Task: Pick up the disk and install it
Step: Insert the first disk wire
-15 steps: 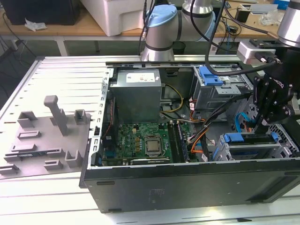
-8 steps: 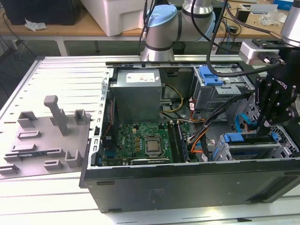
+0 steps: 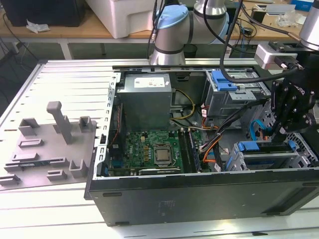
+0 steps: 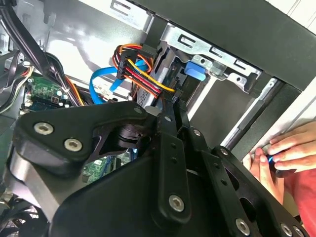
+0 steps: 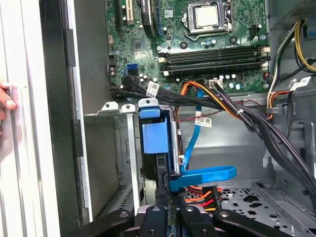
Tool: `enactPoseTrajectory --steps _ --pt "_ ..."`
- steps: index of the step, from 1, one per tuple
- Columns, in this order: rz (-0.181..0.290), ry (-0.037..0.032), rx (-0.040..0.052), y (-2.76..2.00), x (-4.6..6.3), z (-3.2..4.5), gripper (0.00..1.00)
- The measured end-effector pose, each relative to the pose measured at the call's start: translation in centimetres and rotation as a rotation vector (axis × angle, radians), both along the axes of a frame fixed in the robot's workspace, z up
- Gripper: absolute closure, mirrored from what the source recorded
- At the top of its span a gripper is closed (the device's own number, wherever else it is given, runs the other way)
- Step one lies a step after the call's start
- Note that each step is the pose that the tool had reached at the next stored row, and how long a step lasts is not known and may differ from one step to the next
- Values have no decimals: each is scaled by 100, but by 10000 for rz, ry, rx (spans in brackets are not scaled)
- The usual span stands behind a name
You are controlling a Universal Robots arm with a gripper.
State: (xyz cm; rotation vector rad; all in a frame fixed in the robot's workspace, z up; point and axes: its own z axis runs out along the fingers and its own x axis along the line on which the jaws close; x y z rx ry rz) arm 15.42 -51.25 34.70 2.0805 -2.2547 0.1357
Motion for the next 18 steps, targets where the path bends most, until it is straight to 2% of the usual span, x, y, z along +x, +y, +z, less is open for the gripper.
enactPoseTrajectory --steps 1,2,5,7,9,11,18 --pt "14 0 84 -27 10 0 84" --pt "19 -1 122 -29 11 1 84" --pt "22 0 125 -31 11 0 84" --pt "23 0 174 -35 12 0 84" --pt "23 0 330 -44 12 0 84" --pt "22 0 399 -52 12 0 84" --pt "22 0 419 -73 11 0 84"
